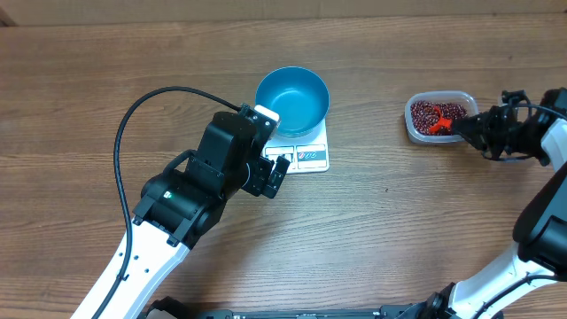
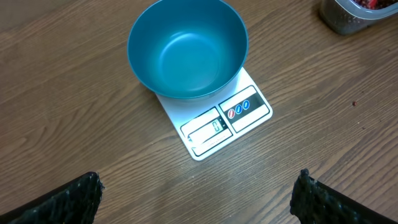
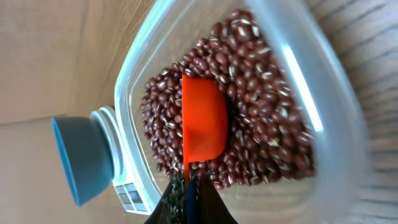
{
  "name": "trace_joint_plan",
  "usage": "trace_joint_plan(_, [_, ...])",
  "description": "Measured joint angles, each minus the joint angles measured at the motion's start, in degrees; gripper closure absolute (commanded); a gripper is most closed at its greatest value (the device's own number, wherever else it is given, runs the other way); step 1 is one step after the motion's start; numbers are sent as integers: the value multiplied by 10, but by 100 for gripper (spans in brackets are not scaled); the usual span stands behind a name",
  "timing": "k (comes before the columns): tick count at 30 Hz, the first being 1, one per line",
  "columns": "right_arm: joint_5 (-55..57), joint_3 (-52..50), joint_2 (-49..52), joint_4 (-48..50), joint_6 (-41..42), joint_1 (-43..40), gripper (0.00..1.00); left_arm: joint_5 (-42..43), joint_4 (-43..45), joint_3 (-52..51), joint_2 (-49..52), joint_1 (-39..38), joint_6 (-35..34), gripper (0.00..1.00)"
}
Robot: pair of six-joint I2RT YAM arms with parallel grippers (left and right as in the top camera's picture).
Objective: Scoop item into bowl and weigh 150g on scale
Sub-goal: 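Dip the red cup into the beans and scoop with the right gripper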
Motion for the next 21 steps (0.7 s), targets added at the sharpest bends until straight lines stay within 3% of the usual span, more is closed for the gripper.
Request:
trace_joint_plan(10, [-74,-4,3,-43,-56,-63,96,0,0,0,0,0,0,0])
trace_joint_plan(21, [-127,-6,4,-46,-81,-66,96,0,0,0,0,0,0,0])
